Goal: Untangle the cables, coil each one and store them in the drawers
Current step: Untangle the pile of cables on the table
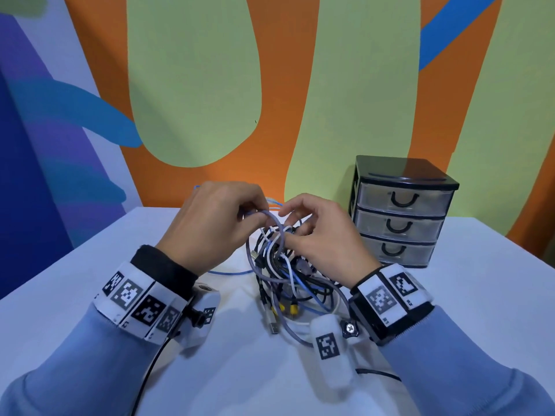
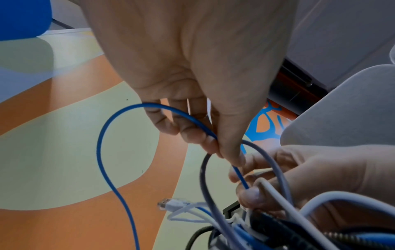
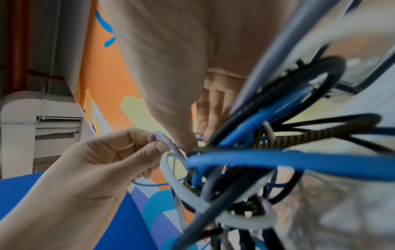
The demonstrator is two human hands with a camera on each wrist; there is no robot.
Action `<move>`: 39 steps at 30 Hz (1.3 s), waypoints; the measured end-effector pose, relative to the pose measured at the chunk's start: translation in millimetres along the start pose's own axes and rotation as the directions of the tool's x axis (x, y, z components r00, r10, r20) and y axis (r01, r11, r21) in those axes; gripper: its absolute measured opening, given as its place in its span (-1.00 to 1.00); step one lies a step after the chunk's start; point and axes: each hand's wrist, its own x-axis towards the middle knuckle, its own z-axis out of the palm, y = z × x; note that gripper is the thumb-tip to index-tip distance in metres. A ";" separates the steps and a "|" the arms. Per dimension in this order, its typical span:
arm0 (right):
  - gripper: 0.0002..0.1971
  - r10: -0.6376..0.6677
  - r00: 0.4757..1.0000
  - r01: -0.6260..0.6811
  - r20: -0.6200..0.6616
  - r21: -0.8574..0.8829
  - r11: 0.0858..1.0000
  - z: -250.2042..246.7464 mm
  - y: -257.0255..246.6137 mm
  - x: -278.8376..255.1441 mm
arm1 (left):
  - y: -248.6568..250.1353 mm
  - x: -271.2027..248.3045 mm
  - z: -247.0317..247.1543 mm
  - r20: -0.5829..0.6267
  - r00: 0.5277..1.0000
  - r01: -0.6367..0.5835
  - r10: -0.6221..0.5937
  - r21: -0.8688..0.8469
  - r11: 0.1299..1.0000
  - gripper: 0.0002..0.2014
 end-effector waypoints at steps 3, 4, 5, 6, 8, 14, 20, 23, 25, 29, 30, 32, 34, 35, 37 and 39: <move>-0.72 0.007 0.993 -0.018 -0.114 -0.099 0.995 -2.7 1.5 1.2 | 0.4 -0.2 0.5 -0.021 1.000 0.017 -0.019 -0.072 0.997 -0.86; -0.72 0.010 0.991 -0.025 -0.130 -0.109 0.994 -2.9 2.7 1.7 | 1.7 -0.5 0.7 -0.017 0.999 0.030 -0.032 -0.100 0.995 -0.88; -0.73 0.012 0.991 -0.028 -0.134 -0.114 0.993 -2.5 3.7 1.8 | 3.1 -0.7 0.5 -0.010 0.999 0.043 -0.045 -0.123 0.992 -0.89; -0.74 0.011 0.991 -0.027 -0.133 -0.124 0.992 -2.1 4.2 1.4 | 3.7 -0.6 0.1 -0.001 0.998 0.060 -0.061 -0.140 0.988 -0.89; -0.75 -0.010 0.990 -0.011 -0.138 -0.151 0.988 -0.9 5.0 0.9 | 3.3 -0.5 -1.3 0.018 0.996 0.093 -0.092 -0.175 0.980 -0.89; -0.94 -0.105 0.994 0.104 -0.004 -0.096 0.990 2.1 6.9 -0.5 | 5.5 -1.3 -5.0 0.142 0.979 0.169 -0.148 -0.148 0.974 -0.89; -0.72 -0.057 0.978 0.081 0.198 -0.112 0.990 9.7 0.2 -3.0 | 11.8 -1.4 -3.5 0.125 0.979 0.181 -0.163 -0.156 0.971 -0.63; -0.64 0.018 0.987 -0.019 0.163 0.003 1.000 8.5 -6.2 -5.5 | 19.0 -2.8 -1.2 0.220 0.968 0.186 -0.123 -0.296 0.937 -0.66; -0.64 0.063 0.993 -0.069 0.097 0.065 0.995 7.7 -6.5 -4.8 | 20.8 -1.9 -4.2 0.225 0.967 0.195 -0.121 -0.339 0.920 -0.72; -0.82 0.136 0.991 -0.132 -0.004 0.213 0.968 7.5 -4.6 -0.9 | 19.4 -3.2 -2.8 0.262 0.955 0.216 -0.143 -0.277 0.936 -0.73; -0.82 0.138 0.990 -0.131 -0.015 0.240 0.962 7.0 -4.6 -0.5 | 20.3 -3.7 -0.7 0.259 0.955 0.213 -0.142 -0.268 0.940 -0.73; -0.81 0.137 0.990 -0.125 -0.023 0.285 0.950 6.0 -5.4 -1.6 | 21.6 -3.8 2.3 0.240 0.961 0.196 -0.136 -0.245 0.950 -0.75; -0.76 0.123 0.992 -0.110 -0.024 0.294 0.950 4.6 -7.5 -4.1 | 23.4 -3.7 1.4 0.235 0.963 0.193 -0.134 -0.252 0.948 -0.79; -0.72 0.109 0.994 -0.100 -0.015 0.288 0.952 4.2 -8.2 -5.3 | 24.2 -3.9 -0.5 0.247 0.959 0.206 -0.137 -0.278 0.938 -0.73; -0.74 0.071 0.997 -0.070 0.008 0.288 0.955 4.0 -7.3 -6.3 | 23.5 -4.9 -2.7 0.250 0.958 0.218 -0.139 -0.325 0.920 -0.60; -0.86 0.049 0.999 -0.052 0.016 0.320 0.946 4.2 -8.1 -7.2 | 24.4 -5.9 -2.7 0.230 0.964 0.208 -0.135 -0.330 0.921 -0.60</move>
